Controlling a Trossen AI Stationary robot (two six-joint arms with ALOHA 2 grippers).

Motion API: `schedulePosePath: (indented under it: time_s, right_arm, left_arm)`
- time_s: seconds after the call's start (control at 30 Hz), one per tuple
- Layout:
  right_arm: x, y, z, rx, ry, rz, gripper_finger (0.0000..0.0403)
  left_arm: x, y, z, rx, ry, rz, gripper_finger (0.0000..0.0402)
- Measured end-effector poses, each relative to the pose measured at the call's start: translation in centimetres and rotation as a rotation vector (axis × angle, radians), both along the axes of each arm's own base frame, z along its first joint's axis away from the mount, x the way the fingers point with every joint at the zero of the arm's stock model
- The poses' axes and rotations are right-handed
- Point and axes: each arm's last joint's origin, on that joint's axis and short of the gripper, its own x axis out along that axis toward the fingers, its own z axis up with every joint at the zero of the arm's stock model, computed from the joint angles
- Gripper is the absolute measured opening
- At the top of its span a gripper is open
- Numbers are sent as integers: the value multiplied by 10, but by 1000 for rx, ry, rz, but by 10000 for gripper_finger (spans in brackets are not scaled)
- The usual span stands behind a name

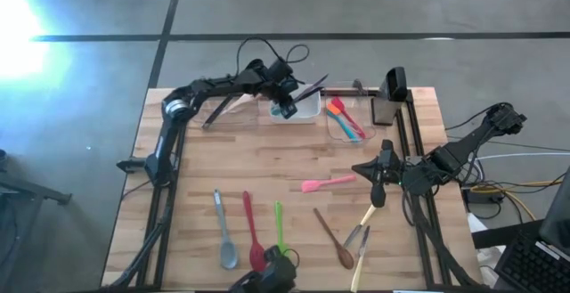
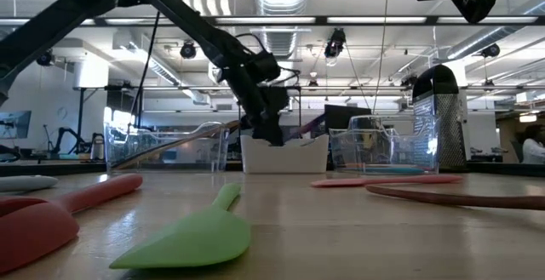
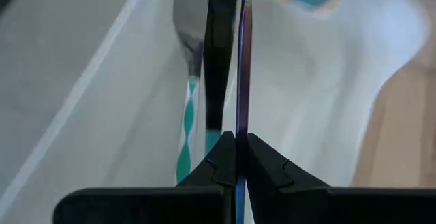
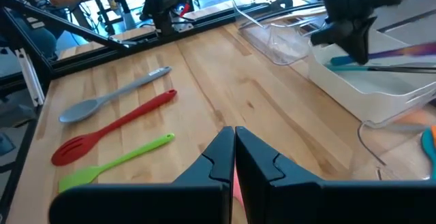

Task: Pick & Place Kitchen Items
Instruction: Put the dark blue table knife into the white bin

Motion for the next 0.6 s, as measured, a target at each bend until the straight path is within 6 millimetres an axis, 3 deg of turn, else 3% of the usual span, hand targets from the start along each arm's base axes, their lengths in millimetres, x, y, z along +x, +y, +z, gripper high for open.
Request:
schedulePosePath:
  time_s: [0.6]
  right_arm:
    - [0, 0, 0, -7, -2, -9, 8]
  left_arm:
    - [-3, -3, -8, -5, 94, 53, 17]
